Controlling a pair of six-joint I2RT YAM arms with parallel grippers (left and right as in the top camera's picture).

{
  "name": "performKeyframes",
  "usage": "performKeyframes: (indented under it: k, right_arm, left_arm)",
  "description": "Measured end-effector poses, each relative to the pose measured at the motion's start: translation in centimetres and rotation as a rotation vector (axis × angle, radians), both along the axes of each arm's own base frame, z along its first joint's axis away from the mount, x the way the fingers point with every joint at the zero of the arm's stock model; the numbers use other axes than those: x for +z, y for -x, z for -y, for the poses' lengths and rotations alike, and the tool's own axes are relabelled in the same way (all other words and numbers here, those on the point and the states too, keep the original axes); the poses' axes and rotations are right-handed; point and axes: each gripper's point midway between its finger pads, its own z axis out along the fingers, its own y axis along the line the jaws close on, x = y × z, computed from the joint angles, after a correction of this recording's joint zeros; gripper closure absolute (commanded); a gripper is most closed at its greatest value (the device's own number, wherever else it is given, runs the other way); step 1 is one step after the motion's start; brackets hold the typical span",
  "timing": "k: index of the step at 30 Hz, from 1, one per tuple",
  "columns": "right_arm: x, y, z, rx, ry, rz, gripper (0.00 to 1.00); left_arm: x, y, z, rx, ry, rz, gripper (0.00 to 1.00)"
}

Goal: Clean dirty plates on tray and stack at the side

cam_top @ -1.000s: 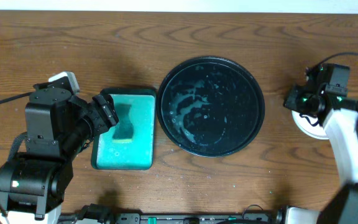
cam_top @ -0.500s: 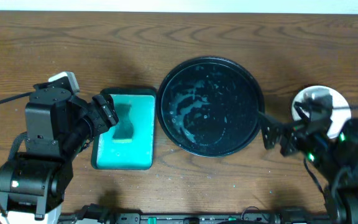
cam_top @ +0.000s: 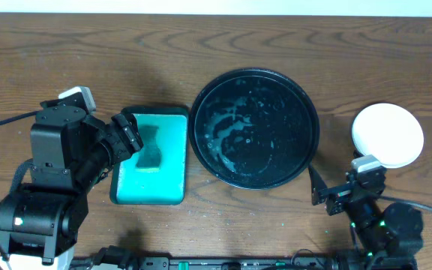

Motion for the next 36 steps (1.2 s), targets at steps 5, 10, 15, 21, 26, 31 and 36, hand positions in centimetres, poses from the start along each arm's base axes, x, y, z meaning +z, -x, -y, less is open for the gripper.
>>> performKeyframes:
  k: [5, 10, 15, 21, 26, 31, 36]
  right_arm:
    - [-2.8, -0.4, 0.0, -0.001, -0.001, 0.106, 0.01]
    - [-3.8, -1.5, 0.0, -0.001, -0.002, 0.181, 0.01]
    - [-5.0, -2.4, 0.0, -0.003, -0.001, 0.237, 0.01]
    - [-5.0, -2.4, 0.0, -0.004, -0.001, 0.236, 0.01]
    - [-5.0, -2.4, 0.0, -0.004, -0.001, 0.236, 0.01]
    - [-5.0, -2.4, 0.0, -0.004, -0.001, 0.236, 0.01]
    - [-5.0, -2.4, 0.0, -0.004, -0.001, 0.236, 0.01]
  left_arm:
    - [0.0, 0.0, 0.0, 0.000, 0.000, 0.000, 0.19]
    - [0.0, 0.0, 0.0, 0.000, 0.000, 0.000, 0.19]
    - [0.0, 0.0, 0.0, 0.000, 0.000, 0.000, 0.19]
    - [0.0, 0.0, 0.0, 0.000, 0.000, 0.000, 0.19]
    - [0.0, 0.0, 0.0, 0.000, 0.000, 0.000, 0.19]
    - [0.0, 0.0, 0.0, 0.000, 0.000, 0.000, 0.19]
    - [0.0, 0.1, 0.0, 0.001, 0.000, 0.000, 0.19]
